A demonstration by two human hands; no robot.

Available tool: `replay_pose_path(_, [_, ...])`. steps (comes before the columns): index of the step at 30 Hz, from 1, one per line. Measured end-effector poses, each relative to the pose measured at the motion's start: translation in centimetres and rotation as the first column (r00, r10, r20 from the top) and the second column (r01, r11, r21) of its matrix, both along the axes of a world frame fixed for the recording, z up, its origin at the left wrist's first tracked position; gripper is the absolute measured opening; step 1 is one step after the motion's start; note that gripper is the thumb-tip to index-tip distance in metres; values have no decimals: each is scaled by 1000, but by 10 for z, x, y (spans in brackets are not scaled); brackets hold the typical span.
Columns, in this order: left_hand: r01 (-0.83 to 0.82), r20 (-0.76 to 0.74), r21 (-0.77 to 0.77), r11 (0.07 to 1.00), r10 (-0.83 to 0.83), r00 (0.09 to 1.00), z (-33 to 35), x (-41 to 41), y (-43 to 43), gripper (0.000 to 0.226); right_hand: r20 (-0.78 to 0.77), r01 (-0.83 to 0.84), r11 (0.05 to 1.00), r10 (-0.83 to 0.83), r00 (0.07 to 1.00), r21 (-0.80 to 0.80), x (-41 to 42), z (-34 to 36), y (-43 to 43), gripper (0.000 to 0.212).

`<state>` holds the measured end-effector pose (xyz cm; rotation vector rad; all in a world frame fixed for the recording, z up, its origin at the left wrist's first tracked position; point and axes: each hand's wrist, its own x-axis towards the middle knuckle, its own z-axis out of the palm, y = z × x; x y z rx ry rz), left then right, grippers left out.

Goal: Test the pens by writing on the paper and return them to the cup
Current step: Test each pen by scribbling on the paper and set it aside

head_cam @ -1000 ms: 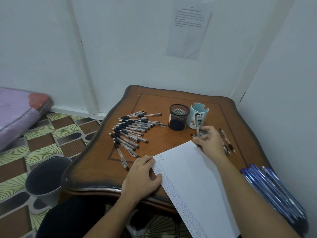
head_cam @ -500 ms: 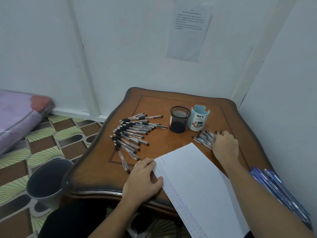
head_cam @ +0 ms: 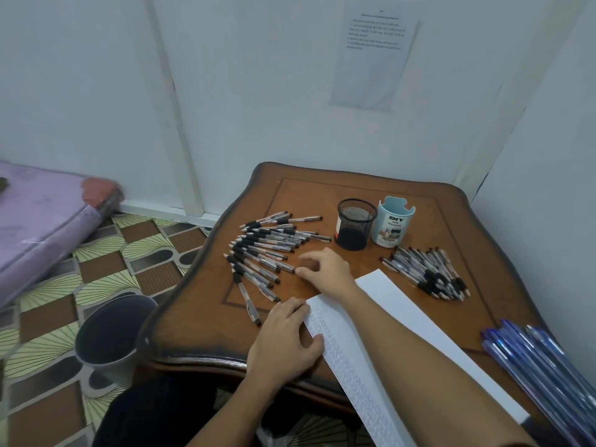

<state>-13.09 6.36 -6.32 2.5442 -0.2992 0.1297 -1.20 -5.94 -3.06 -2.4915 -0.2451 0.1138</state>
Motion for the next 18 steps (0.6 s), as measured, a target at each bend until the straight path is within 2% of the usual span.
replay_pose_path(3, [1,23,-16,1000,-1,1000,-2,1,0,70,60,-2,993,9,998,-116,5,-3,22,27])
replay_pose_path(5, [0,37,-22,1000,1,999,-1,2,0,77,85,16,993,-6,996,-116,6,-6,26,16])
replay_pose_path(7, [-8,41,-37,999,10,999,-1,1,0,82,59,42,999,-42,997,3,6,-7,23,4])
replay_pose_path(10, [-22,38,-37,999,23,999,-4,2,0,82,-28,106,939,-103,994,326,1,3,7,2])
replay_pose_path(12, [-19,25,-22,1000,19,999,-4,2,1,83,-128,224,799,-184,975,559,-2,16,-10,2])
replay_pose_path(14, [-12,12,-11,1000,12,1000,-2,2,1,81,-253,338,542,-228,940,769,-5,28,-27,6])
replay_pose_path(16, [-10,3,-5,1000,10,1000,-1,1,1,74,-316,377,287,-238,918,881,-8,37,-44,9])
replay_pose_path(17, [-9,4,-2,1000,9,1000,0,1,1,73,-326,379,209,-248,912,901,-9,38,-50,11])
replay_pose_path(18, [-9,2,1,1000,9,1000,0,0,1,73,-328,378,170,-262,908,910,-12,41,-56,14])
